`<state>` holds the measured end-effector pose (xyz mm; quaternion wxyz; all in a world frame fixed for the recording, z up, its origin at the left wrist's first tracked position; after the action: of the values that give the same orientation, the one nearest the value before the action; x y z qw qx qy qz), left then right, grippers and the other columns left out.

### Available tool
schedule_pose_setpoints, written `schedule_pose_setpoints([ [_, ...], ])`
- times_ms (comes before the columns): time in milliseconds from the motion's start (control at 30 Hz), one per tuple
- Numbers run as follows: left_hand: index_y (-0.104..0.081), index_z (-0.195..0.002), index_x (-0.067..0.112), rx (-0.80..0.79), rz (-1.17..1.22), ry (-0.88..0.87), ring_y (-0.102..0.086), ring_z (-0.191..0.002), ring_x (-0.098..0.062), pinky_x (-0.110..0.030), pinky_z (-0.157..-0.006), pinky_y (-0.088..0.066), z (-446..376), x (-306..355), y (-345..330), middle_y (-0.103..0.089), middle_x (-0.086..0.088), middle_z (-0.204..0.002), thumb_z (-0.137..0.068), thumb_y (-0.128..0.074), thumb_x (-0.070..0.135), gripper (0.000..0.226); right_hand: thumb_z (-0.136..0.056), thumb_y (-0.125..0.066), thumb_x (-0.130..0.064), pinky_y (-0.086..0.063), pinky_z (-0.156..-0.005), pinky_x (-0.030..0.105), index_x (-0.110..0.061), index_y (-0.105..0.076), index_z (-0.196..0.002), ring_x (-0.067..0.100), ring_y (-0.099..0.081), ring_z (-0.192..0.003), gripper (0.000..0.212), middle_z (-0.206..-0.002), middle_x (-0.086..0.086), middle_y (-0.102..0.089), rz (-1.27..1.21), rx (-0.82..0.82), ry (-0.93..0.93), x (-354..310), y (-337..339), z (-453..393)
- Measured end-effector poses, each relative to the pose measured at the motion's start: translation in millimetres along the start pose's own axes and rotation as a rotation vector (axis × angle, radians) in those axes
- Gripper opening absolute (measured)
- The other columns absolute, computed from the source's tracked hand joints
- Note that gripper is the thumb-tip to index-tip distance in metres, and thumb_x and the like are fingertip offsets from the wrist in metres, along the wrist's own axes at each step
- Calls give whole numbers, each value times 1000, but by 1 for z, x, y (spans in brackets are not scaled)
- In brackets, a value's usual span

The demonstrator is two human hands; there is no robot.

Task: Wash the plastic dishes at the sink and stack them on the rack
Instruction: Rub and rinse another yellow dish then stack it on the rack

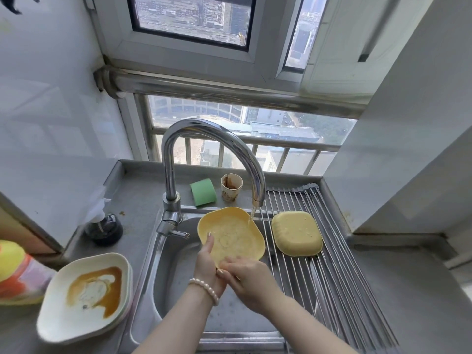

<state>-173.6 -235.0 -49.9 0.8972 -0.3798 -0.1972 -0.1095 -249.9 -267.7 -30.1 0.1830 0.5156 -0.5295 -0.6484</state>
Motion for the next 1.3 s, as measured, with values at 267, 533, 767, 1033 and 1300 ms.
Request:
schedule_pose_setpoints([
  [267,-64,-110,6,-80,9,86,-62,-103,-31,-43,-84,-47,-1,-9,0,-72,-14,-104,-98,-34,50,55,-70,15,-75,12,-118,39,-4,11,-150,27,16,-146,107,-158,15,14,427,-436,-435,22,13,-19],
  [533,-59,-120,4,-185,166,212,-59,-107,-37,-50,-86,-44,-2,-17,-5,-66,-21,-116,-96,-34,50,57,-99,-17,-52,18,-116,40,-11,20,-148,27,30,-140,74,-152,13,33,342,-425,-411,24,-3,-45],
  [767,-57,-125,27,-132,227,105,-46,-129,-30,-56,-110,-27,-16,-7,-12,-54,0,-136,-88,-43,63,53,-101,-20,-31,14,-117,41,-23,10,-153,20,20,-145,60,-160,1,14,260,-464,-147,8,-14,-46],
  [1033,-52,-123,-8,101,-19,134,-64,-100,-42,-50,-82,-53,-36,5,14,-63,-29,-113,-77,-45,79,99,-106,-19,-34,3,-117,31,-23,-22,-152,17,-1,-148,48,-160,-4,-10,-30,-535,-90,3,-18,-17],
  [1300,-61,-119,2,105,-66,55,-64,-106,-32,-42,-85,-50,-30,-1,10,-68,-17,-113,-84,-30,78,89,-69,9,-82,1,-119,38,-5,6,-151,23,6,-148,112,-159,13,10,205,-539,-492,28,-13,-21],
])
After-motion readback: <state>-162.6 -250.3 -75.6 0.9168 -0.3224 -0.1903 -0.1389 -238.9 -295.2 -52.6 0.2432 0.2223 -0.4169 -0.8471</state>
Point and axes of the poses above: each hand's wrist, its own z-axis away from the middle knuckle, its own y-axis out of the back of the hand, x = y × z, the point moved 5 cm from there along -z, towards the middle knuckle
